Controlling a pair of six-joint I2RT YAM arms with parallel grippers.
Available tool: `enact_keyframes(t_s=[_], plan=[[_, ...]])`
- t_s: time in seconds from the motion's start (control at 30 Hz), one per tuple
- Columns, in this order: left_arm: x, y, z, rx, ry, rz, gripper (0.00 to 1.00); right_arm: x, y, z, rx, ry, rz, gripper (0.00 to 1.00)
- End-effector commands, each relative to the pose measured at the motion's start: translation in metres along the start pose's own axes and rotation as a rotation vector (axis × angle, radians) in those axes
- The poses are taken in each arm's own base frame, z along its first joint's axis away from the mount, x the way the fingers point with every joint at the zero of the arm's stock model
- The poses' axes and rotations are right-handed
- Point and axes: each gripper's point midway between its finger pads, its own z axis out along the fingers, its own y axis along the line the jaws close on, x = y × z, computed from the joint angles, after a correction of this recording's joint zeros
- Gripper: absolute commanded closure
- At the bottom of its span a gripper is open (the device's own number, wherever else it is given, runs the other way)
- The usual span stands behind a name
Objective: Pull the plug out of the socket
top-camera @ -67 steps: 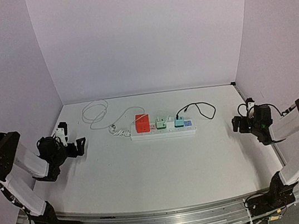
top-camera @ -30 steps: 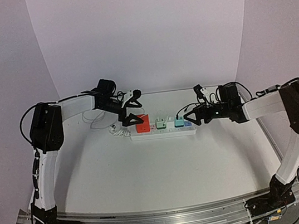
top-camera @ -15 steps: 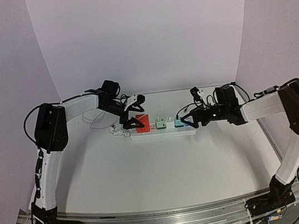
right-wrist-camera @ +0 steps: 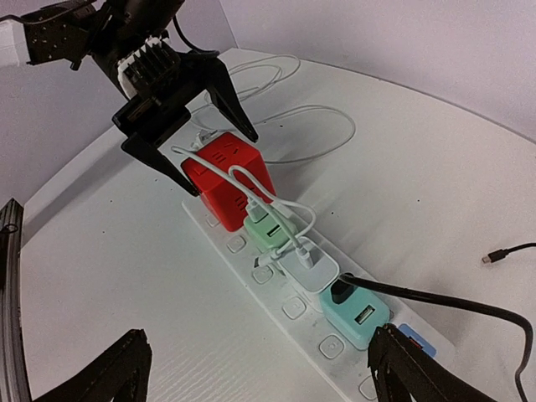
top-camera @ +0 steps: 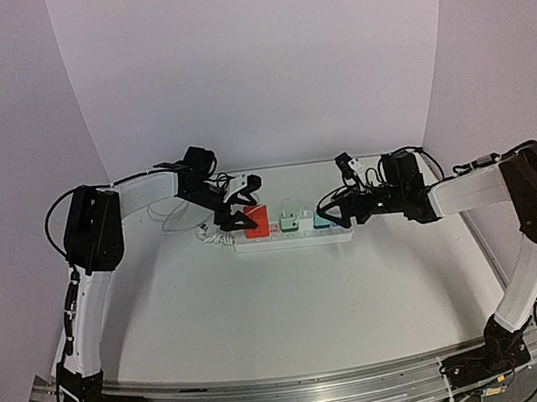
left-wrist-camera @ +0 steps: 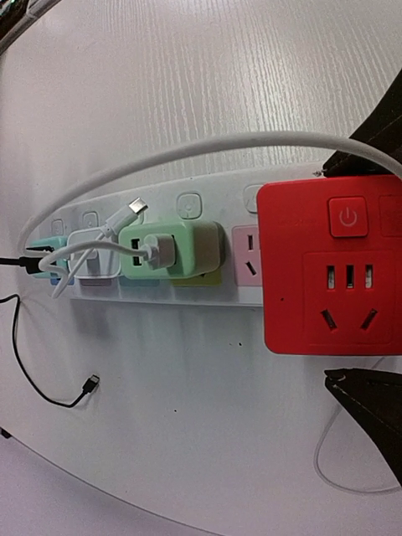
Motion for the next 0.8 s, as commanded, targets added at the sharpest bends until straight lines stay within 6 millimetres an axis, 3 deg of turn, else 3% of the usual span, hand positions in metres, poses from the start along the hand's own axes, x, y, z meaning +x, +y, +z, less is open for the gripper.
enact_keyframes(t_s=[0.0, 0.37, 0.47, 0.57, 0.77], plan=[[0.003, -0.002, 0.009, 0.004, -0.004, 0.026, 0.27, -0.017, 0.002, 0.005, -0.007, -0.038, 0.010, 0.12], [0.010, -0.008, 0.020, 0.023, 0.015, 0.001, 0.28, -0.011, -0.001, 0.008, 0.000, -0.026, 0.024, 0.12], [0.006, -0.009, 0.019, 0.027, 0.004, 0.002, 0.36, -0.004, -0.007, 0.010, 0.023, -0.014, 0.040, 0.11], [0.000, -0.012, 0.017, 0.038, -0.010, -0.001, 0.51, 0.005, -0.017, 0.012, 0.071, 0.000, 0.079, 0.11], [-0.008, -0.020, 0.011, 0.051, -0.037, -0.007, 0.73, 0.015, -0.051, 0.011, 0.252, -0.010, 0.246, 0.10]])
